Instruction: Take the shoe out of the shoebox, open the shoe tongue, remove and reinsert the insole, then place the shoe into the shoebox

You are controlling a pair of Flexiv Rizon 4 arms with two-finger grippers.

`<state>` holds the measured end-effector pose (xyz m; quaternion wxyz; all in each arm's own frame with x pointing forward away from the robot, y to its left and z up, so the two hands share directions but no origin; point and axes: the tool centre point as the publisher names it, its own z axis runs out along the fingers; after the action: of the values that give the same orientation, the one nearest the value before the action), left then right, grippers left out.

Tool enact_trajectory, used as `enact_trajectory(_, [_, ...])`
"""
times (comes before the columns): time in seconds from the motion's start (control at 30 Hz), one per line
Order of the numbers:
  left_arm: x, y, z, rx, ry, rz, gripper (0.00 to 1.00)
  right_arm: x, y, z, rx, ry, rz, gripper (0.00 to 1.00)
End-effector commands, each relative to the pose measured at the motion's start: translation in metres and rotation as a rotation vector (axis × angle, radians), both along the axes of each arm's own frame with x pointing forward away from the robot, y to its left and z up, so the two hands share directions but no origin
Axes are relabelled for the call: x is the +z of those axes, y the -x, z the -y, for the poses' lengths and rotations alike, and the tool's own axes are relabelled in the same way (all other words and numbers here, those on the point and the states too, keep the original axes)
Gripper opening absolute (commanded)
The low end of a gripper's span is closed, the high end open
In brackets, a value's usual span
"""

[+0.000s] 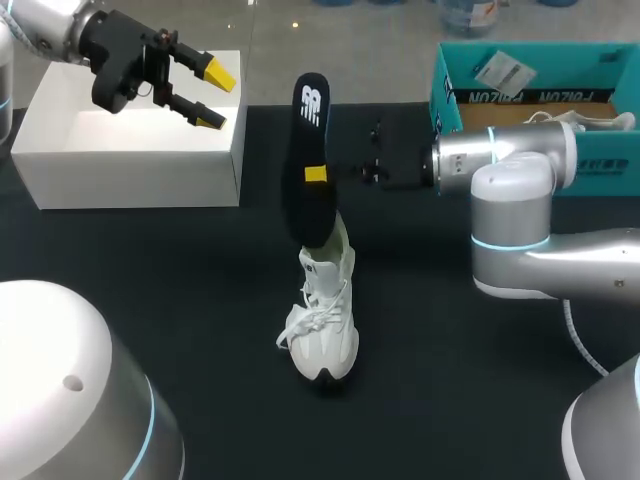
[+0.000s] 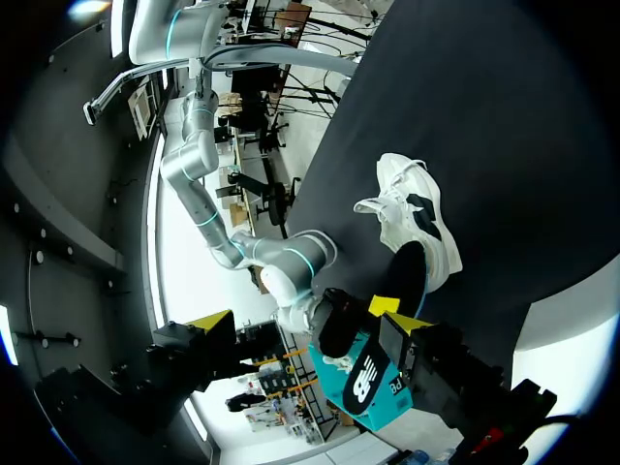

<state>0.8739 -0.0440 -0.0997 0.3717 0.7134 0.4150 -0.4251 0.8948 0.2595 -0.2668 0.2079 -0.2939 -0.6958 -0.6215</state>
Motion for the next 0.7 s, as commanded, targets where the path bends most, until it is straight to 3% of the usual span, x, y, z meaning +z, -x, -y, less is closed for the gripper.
enact_trajectory(0.03, [0.001, -0.001, 0.0, -0.003, -0.003, 0.001, 1.0, -0.011, 0.001, -0.009, -0.003, -0.016, -0.008, 0.0])
enact_trajectory(0.43, [0.001, -0.001, 0.0, -0.003, -0.003, 0.001, 1.0, -0.01, 0.011, -0.01, 0.0, -0.011, -0.019, 0.0])
enact_trajectory(0.7, [0.001, -0.001, 0.0, -0.003, -0.003, 0.001, 1.0, 0.016, -0.008, 0.003, -0.004, 0.034, 0.044, 0.0])
